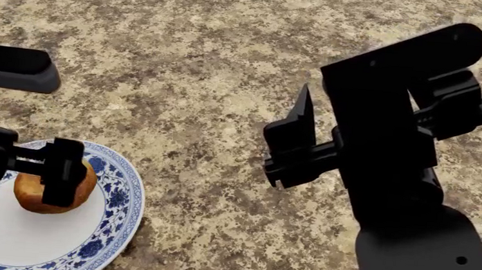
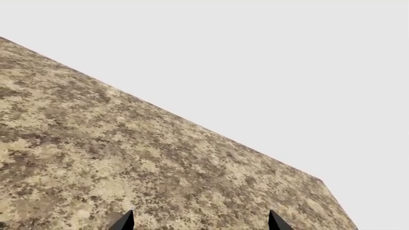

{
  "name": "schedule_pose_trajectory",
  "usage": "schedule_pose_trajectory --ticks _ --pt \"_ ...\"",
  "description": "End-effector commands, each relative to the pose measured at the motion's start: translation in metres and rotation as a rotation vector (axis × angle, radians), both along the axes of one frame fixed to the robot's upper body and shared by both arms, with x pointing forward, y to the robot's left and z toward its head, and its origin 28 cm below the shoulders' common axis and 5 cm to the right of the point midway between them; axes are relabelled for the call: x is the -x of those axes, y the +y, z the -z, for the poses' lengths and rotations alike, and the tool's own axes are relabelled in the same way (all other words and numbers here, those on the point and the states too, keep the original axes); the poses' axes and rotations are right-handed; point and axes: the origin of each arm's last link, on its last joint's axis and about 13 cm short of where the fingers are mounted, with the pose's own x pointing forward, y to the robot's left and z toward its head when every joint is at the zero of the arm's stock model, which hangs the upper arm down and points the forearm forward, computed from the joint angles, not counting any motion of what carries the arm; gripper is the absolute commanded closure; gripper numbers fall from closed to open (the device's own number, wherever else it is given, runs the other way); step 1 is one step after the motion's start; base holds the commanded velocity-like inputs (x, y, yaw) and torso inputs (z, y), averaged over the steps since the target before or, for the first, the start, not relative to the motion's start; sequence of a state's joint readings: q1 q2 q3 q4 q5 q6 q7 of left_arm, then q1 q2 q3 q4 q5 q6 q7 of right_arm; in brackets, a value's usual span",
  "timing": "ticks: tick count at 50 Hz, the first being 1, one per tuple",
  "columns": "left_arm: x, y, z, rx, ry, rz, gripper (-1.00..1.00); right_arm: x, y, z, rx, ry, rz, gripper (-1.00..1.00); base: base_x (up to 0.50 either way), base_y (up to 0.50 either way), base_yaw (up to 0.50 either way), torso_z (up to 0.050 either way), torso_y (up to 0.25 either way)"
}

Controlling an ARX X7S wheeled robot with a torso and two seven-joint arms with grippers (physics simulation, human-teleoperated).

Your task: Place all breads on the cutting board.

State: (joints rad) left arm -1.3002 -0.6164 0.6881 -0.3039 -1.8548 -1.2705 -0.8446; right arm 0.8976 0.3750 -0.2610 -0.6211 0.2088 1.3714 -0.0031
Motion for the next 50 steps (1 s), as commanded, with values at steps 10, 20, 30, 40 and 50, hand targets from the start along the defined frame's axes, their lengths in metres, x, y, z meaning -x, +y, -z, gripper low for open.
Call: schedule_pose_trajectory --ticks 10,20,30,40,50 --pt "-0.002 -0.005 0.007 0.044 0.000 0.030 -1.00 -0.005 0.000 -0.006 -0.018 0.018 0.027 -1.00 0.00 0.00 0.00 0.000 0.000" --pt "-0.002 -0.005 0.011 0.051 0.009 0.026 -1.00 -0.004 -0.001 -0.005 -0.016 0.020 0.027 -1.00 0.00 0.00 0.00 0.000 0.000" --pt "-0.003 -0.004 0.014 0.048 0.012 0.024 -1.00 -0.003 -0.002 -0.006 -0.015 0.020 0.027 -1.00 0.00 0.00 0.00 0.000 0.000" --pt "-0.002 -0.006 0.019 0.043 0.015 0.025 -1.00 -0.003 -0.002 -0.006 -0.014 0.020 0.024 -1.00 0.00 0.00 0.00 0.000 0.000" --pt "-0.001 -0.003 0.014 0.040 0.001 0.014 1.00 -0.003 0.000 -0.008 -0.011 0.017 0.021 -1.00 0.00 0.00 0.00 0.000 0.000"
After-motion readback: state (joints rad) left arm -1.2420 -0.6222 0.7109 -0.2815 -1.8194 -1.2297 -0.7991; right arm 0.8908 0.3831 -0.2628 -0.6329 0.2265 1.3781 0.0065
